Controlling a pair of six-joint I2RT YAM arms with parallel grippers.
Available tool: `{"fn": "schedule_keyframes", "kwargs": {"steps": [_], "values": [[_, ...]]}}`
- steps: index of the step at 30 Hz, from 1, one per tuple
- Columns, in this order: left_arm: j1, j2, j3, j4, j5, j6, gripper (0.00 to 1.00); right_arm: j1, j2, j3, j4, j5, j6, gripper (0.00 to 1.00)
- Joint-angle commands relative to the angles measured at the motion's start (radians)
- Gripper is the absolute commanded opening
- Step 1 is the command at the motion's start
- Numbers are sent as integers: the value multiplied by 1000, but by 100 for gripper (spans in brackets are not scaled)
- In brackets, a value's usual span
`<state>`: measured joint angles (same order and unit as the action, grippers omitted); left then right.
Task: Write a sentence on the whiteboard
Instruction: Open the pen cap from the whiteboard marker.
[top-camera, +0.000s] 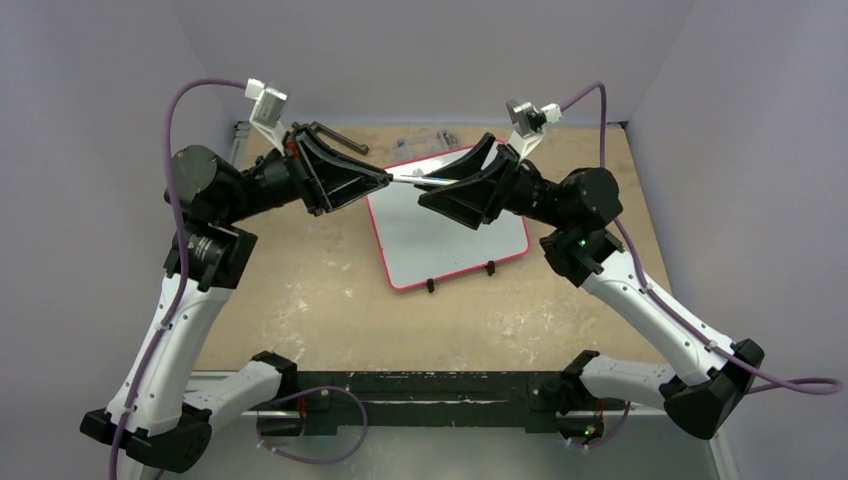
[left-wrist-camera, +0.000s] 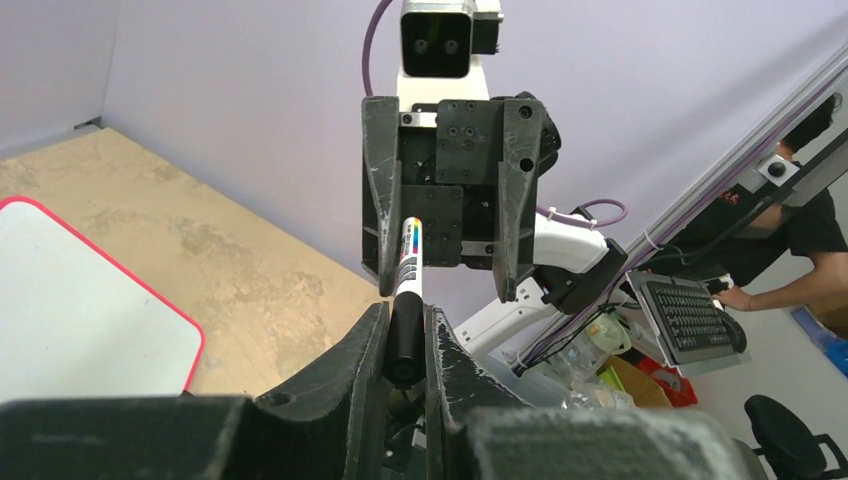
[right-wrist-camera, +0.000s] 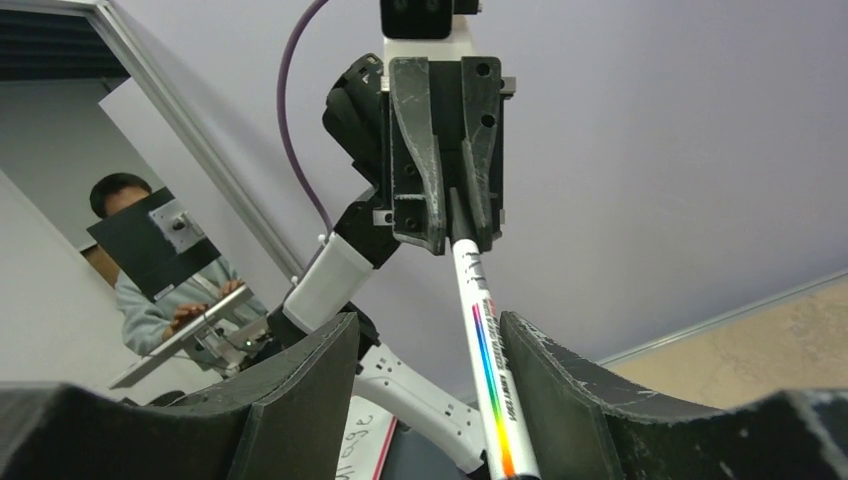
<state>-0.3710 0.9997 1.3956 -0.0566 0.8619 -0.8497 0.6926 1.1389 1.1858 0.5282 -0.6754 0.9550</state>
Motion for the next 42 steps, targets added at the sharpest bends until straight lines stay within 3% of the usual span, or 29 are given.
{"fn": "schedule_keyframes", "kwargs": {"steps": [1, 15, 42], "values": [[7, -5, -14, 80, 28, -17, 0, -1, 2, 59, 6, -17, -26, 53], [7, 2, -35, 96, 27, -20, 0, -1, 24, 71, 15, -26, -22, 34], [7, 12, -68, 95, 43, -16, 0, -1, 51, 80, 19, -16, -19, 24]]}}
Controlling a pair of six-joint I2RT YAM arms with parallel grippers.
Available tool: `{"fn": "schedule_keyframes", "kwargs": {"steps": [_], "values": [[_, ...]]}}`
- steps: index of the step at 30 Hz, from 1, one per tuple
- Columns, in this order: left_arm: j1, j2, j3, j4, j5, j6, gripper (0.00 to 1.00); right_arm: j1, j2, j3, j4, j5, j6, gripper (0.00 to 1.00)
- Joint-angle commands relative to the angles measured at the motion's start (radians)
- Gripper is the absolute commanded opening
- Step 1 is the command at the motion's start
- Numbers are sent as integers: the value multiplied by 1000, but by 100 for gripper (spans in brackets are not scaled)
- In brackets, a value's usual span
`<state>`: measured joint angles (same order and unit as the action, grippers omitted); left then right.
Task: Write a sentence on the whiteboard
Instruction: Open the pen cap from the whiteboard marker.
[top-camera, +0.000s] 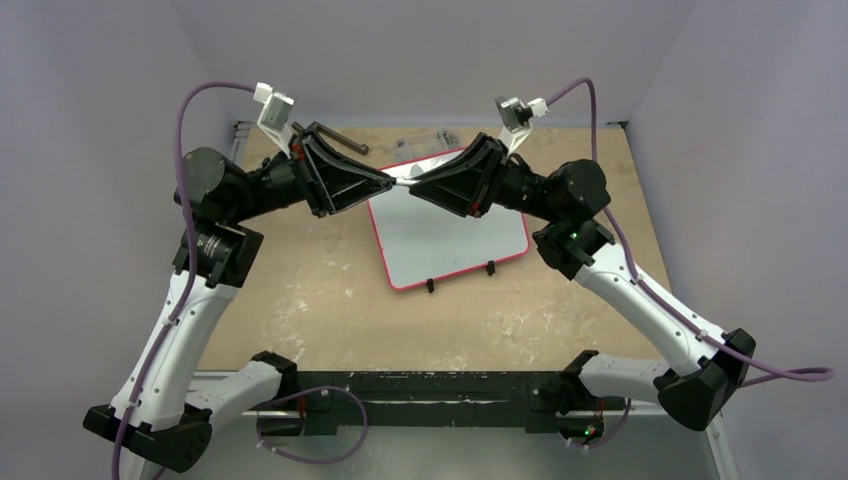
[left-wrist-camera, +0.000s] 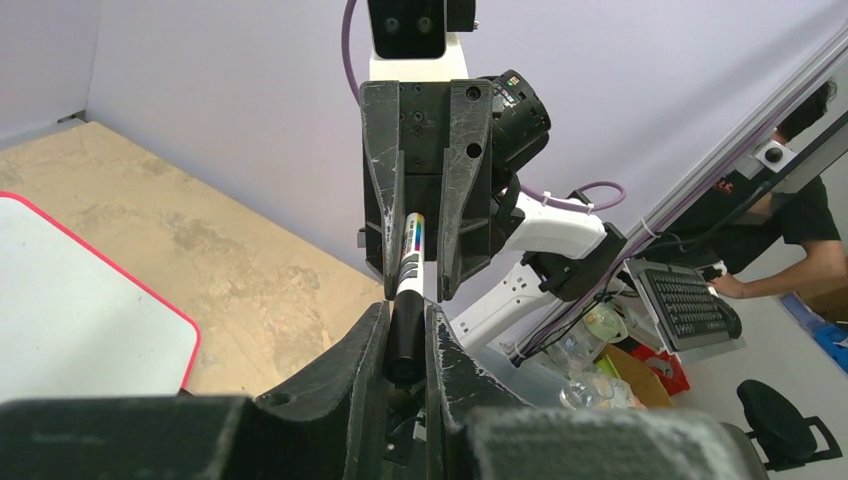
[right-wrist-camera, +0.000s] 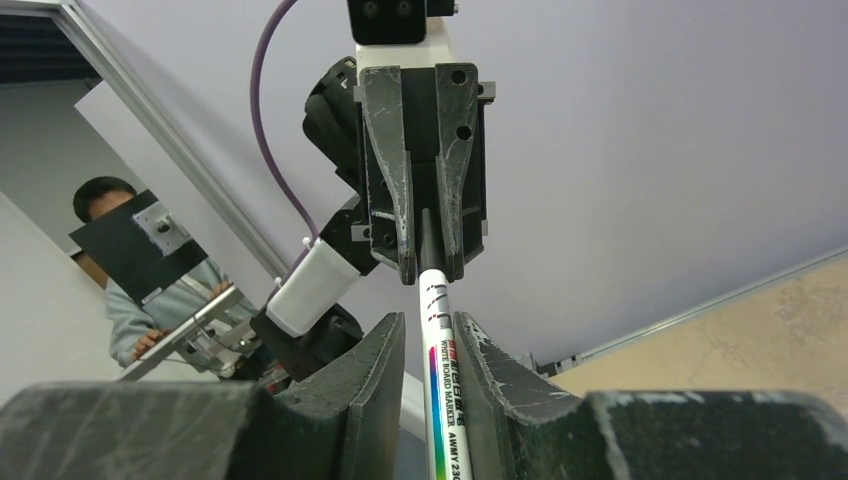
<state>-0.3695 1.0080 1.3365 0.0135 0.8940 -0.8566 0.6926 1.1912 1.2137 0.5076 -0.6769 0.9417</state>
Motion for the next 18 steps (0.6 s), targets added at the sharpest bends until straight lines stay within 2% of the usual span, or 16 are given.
{"fn": "schedule_keyframes", "kwargs": {"steps": [1, 12, 14, 16, 18], "values": [[6, 4, -10, 25, 11, -9, 0, -1, -1, 50, 41, -15, -5, 23], [6, 4, -22, 26, 11, -8, 0, -1, 7, 47, 57, -16, 3, 17], [6, 3, -25, 26, 13, -7, 0, -1, 7, 44, 61, -15, 5, 12], [7, 3, -29, 26, 14, -7, 0, -1, 8, 41, 63, -14, 5, 0], [6, 0, -34, 24, 14, -5, 0, -1, 6, 32, 69, -13, 5, 0]]}}
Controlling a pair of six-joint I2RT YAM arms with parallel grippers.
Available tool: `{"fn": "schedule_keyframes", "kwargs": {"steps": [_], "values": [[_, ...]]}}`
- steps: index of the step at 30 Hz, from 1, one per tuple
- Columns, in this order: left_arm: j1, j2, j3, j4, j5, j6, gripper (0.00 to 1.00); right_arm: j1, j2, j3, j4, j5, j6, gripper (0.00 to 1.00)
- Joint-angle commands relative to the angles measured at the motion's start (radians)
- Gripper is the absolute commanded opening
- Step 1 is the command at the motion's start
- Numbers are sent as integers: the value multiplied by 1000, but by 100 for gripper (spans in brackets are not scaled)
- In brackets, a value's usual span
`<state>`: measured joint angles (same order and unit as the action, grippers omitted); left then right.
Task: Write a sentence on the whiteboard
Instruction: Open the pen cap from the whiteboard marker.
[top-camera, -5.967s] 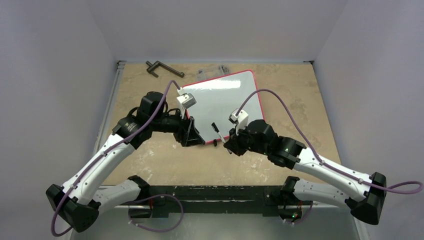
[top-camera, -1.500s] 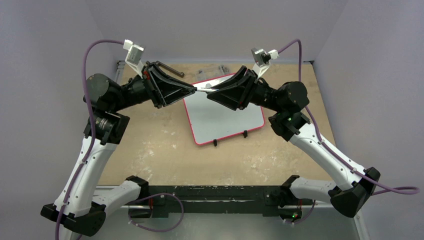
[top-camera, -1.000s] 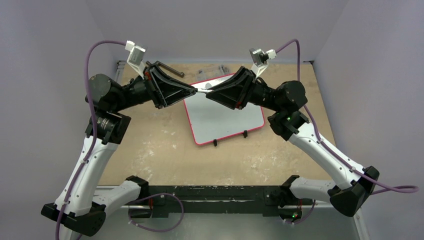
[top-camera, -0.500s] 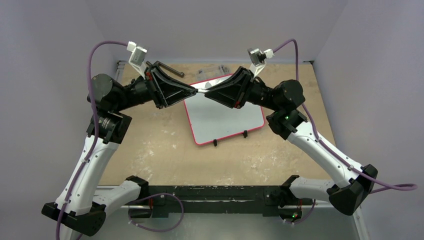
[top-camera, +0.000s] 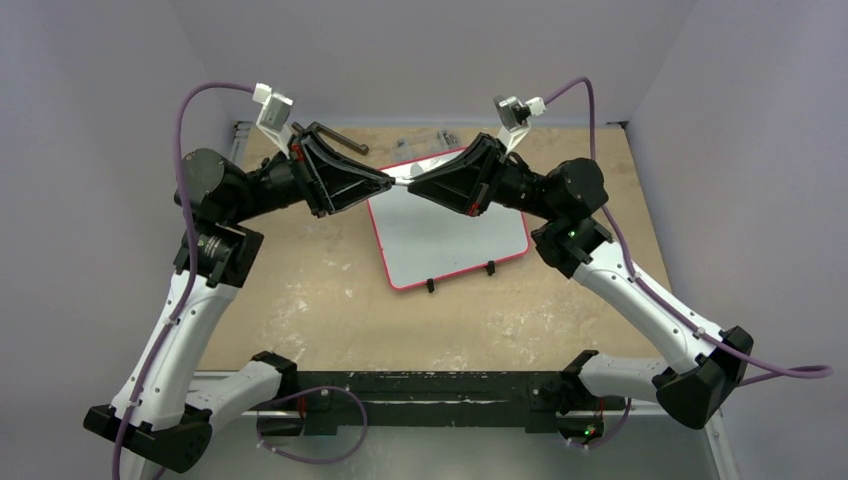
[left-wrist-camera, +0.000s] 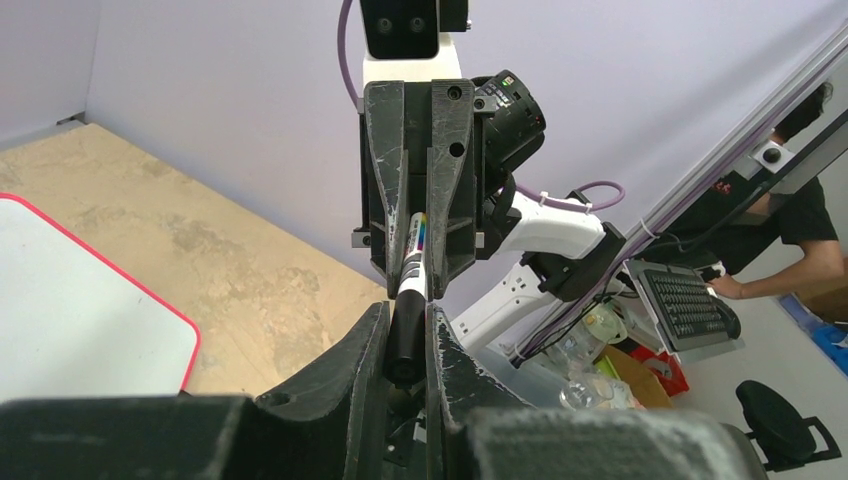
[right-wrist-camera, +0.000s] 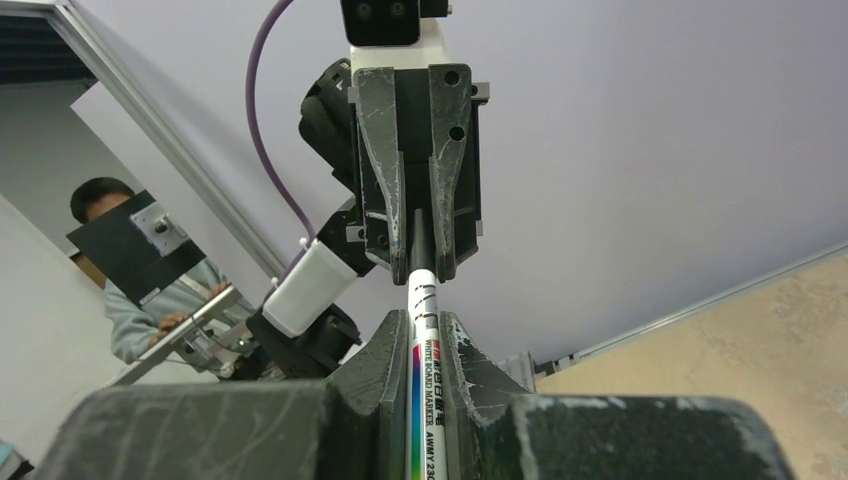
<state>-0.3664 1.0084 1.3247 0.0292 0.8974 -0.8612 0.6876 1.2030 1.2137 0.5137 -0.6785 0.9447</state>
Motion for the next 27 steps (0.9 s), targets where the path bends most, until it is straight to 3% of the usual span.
{"fn": "schedule_keyframes", "kwargs": {"steps": [1, 9, 18, 27], "values": [[3, -3, -26, 6, 10, 1, 0, 4, -9, 26, 73, -11, 2, 0], [3, -34, -58, -28, -22, 39, 0, 4, -41, -47, 75, 35, -5, 0], [6, -100, -84, -182, -96, 119, 0, 4, -120, -150, 76, 71, -25, 0], [23, -133, -109, -189, -138, 95, 0, 4, -193, -228, 49, 110, -54, 0]]}}
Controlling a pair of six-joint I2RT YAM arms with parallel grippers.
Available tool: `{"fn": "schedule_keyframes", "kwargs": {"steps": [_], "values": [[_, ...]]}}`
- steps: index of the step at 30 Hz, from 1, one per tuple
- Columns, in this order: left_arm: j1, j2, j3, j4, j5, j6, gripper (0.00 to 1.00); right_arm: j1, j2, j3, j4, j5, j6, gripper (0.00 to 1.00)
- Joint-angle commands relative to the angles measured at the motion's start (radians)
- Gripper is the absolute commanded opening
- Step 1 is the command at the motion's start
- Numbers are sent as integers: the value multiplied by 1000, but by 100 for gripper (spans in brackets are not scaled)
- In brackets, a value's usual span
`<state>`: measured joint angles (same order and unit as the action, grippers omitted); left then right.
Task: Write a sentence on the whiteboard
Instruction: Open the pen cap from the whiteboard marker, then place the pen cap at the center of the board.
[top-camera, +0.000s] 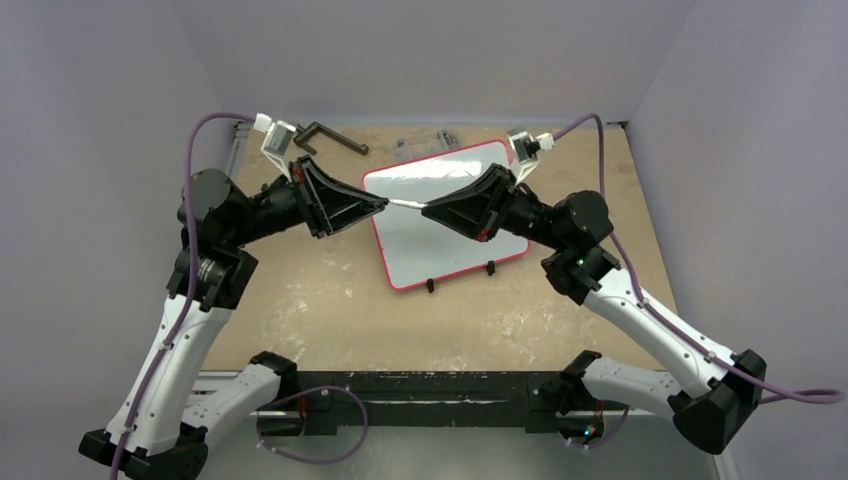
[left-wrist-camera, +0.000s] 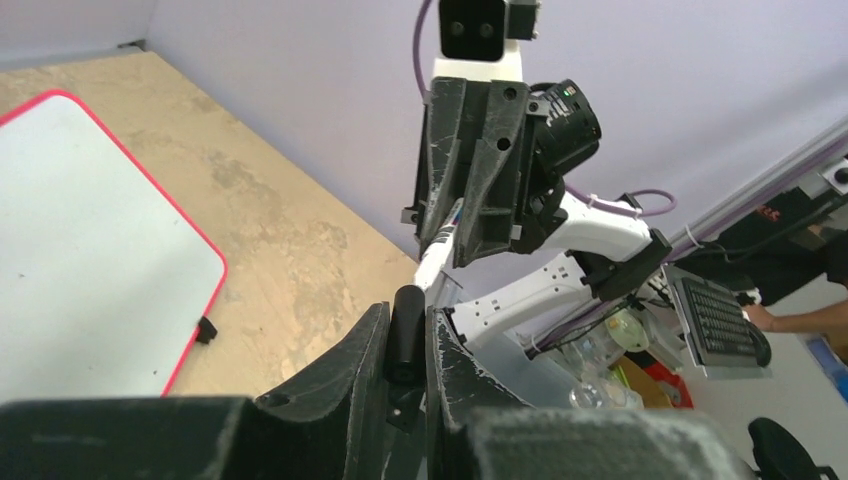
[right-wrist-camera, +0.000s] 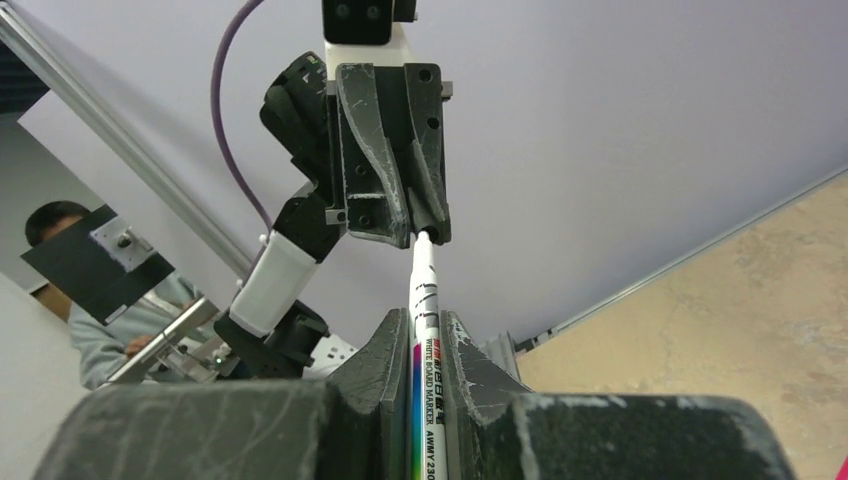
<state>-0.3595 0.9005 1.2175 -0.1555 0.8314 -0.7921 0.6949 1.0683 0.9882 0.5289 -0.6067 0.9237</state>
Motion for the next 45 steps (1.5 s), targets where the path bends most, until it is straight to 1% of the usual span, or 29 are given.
{"fn": "schedule_keyframes", "kwargs": {"steps": [1, 8, 13, 16, 21, 31, 34, 36, 38, 41, 45], "values": [[18, -29, -4, -9, -78, 27, 0, -3, -68, -5, 25, 46, -41, 0], [37, -52, -25, -26, -107, 31, 0, -3, -109, -12, -30, 61, -79, 0], [79, -67, -33, -44, -100, 30, 0, -4, -133, -31, -49, 71, -88, 0], [123, -79, -39, -59, -83, 25, 0, -5, -146, -43, -60, 77, -95, 0], [229, -106, -71, -69, -46, -2, 0, -6, -169, -56, -102, 87, -116, 0], [359, -162, -142, -110, -17, -5, 0, -17, -215, -71, -168, 99, -148, 0], [413, -176, -156, -145, -21, 4, 0, -18, -232, -83, -188, 104, -156, 0], [438, -184, -161, -193, -50, 30, 0, -20, -243, -89, -204, 110, -164, 0], [447, -192, -154, -288, -134, 83, 0, -20, -255, -92, -232, 122, -180, 0], [448, -199, -158, -438, -294, 140, 0, -21, -273, -90, -295, 157, -210, 0], [448, -190, -221, -541, -424, 162, 0, -20, -293, -88, -390, 211, -252, 0]]}}
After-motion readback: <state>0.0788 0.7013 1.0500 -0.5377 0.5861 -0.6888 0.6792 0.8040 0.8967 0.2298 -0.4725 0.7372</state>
